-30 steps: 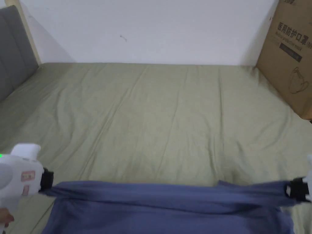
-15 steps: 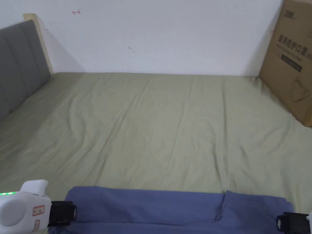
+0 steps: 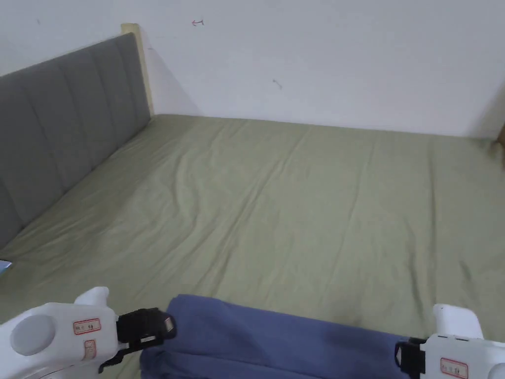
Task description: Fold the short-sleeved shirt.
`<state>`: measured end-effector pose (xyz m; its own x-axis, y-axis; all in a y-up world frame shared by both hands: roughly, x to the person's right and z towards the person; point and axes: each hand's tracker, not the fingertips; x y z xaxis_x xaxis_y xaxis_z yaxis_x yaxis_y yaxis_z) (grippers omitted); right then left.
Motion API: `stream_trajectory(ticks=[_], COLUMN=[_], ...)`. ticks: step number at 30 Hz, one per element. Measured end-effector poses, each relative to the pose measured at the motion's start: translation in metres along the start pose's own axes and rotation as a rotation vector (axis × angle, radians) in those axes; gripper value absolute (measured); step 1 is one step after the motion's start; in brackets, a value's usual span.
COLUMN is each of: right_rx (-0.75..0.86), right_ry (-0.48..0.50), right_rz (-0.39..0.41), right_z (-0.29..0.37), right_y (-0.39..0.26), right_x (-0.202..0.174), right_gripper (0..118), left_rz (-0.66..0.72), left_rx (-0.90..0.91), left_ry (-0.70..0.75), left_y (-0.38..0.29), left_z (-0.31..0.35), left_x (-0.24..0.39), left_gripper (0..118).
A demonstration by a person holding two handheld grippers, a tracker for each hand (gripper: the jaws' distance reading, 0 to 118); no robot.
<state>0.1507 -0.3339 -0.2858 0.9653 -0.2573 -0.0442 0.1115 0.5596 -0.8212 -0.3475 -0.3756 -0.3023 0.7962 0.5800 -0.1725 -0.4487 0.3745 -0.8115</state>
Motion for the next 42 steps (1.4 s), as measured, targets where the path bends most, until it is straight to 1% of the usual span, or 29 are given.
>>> stream_trajectory(ticks=[1, 2, 3, 5, 6, 7, 8, 9, 10, 11, 12, 13, 14, 18, 20, 22, 25, 26, 28, 30, 32, 35, 36, 37, 38, 39, 40, 41, 42], right_rx=[-0.012, -0.032, -0.044, -0.059, -0.064, -0.067, -0.071, -0.077, -0.082, -0.09, -0.097, -0.1, -0.106, -0.11, -0.101, -0.085, -0.053, -0.044, -0.009, 0.023, 0.044, 0.061, 0.065, 0.068, 0.068, 0.067, 0.071, 0.07, 0.064], right_ry=[0.023, 0.048, 0.055, 0.039, 0.025, 0.015, 0.014, 0.016, 0.019, 0.029, 0.035, 0.037, 0.042, 0.036, 0.034, 0.039, 0.045, 0.045, 0.032, 0.017, 0.007, -0.004, -0.011, -0.02, -0.029, -0.039, -0.041, -0.039, -0.045], right_rz=[-0.008, -0.006, 0.001, 0.036, 0.056, 0.064, 0.066, 0.062, 0.052, 0.037, 0.02, 0.002, -0.007, -0.022, -0.046, -0.09, -0.143, -0.157, -0.187, -0.209, -0.223, -0.244, -0.254, -0.266, -0.285, -0.313, -0.332, -0.342, -0.353], right_z=[-0.004, -0.008, -0.011, -0.017, -0.019, -0.021, -0.023, -0.025, -0.026, -0.028, -0.031, -0.033, -0.036, -0.033, -0.028, -0.022, -0.008, -0.003, 0.008, 0.017, 0.026, 0.037, 0.04, 0.042, 0.043, 0.045, 0.047, 0.049, 0.05], right_y=[-0.001, -0.003, -0.004, -0.006, -0.008, -0.009, -0.01, -0.011, -0.011, -0.012, -0.013, -0.013, -0.013, -0.017, -0.019, -0.019, -0.019, -0.019, -0.019, -0.018, -0.02, -0.027, -0.03, -0.033, -0.036, -0.039, -0.043, -0.046, -0.049], right_x=[-0.005, -0.01, -0.015, -0.02, -0.023, -0.025, -0.026, -0.025, -0.024, -0.022, -0.019, -0.016, -0.014, -0.002, 0.006, 0.02, 0.039, 0.046, 0.059, 0.072, 0.082, 0.099, 0.104, 0.11, 0.116, 0.123, 0.129, 0.135, 0.14], right_gripper=[0, 0, 0, 0, 0, 0, 0, 0, 0, 0, 0, 0, 0, 0, 0, 0, 0, 0, 0, 0, 0, 0, 0, 0, 0, 0, 0, 0, 0], left_rz=[0.016, 0.052, 0.094, 0.149, 0.172, 0.168, 0.152, 0.131, 0.132, 0.138, 0.127, 0.134, 0.192, 0.17, 0.106, 0.018, -0.071, -0.119, -0.283, -0.445, -0.575, -0.736, -0.777, -0.8, -0.828, -0.816, -0.793, -0.771, -0.723], left_rx=[0.01, 0.06, 0.046, -0.015, -0.061, -0.094, -0.069, -0.041, -0.044, -0.031, -0.021, -0.03, -0.057, -0.04, -0.034, -0.004, 0.029, 0.036, 0.042, 0.041, 0.016, -0.049, -0.065, -0.081, -0.11, -0.14, -0.193, -0.266, -0.34], left_ry=[-0.025, -0.05, -0.032, -0.029, -0.054, -0.084, -0.068, -0.047, -0.049, -0.023, 0.027, 0.002, -0.02, -0.008, 0.023, 0.041, -0.025, -0.049, -0.057, -0.07, -0.127, -0.188, -0.169, -0.13, -0.118, -0.138, -0.154, -0.155, -0.157], left_y=[-0.001, 0.0, -0.001, -0.003, -0.001, -0.003, -0.005, -0.008, -0.008, -0.007, -0.006, -0.008, -0.006, 0.006, 0.012, 0.013, 0.016, 0.016, 0.008, -0.011, -0.037, -0.083, -0.099, -0.116, -0.129, -0.141, -0.15, -0.157, -0.161], left_z=[-0.005, -0.005, -0.013, -0.031, -0.038, -0.045, -0.047, -0.047, -0.048, -0.044, -0.045, -0.052, -0.059, -0.042, -0.035, -0.026, -0.015, -0.013, -0.013, -0.021, -0.035, -0.072, -0.087, -0.104, -0.118, -0.134, -0.148, -0.159, -0.172], left_x=[-0.008, -0.011, -0.017, -0.03, -0.02, -0.019, -0.016, -0.015, -0.019, -0.017, -0.019, -0.024, -0.026, -0.019, -0.001, 0.033, 0.088, 0.11, 0.164, 0.222, 0.271, 0.324, 0.335, 0.342, 0.346, 0.344, 0.342, 0.34, 0.332], left_gripper=[113, 114, 115, 111, 108, 108, 102, 84, 60, 46, 46, 5, 5, 5, 5, 5, 5, 5, 5, 5, 5, 6, 7, 13, 34, 61, 82, 92, 92])
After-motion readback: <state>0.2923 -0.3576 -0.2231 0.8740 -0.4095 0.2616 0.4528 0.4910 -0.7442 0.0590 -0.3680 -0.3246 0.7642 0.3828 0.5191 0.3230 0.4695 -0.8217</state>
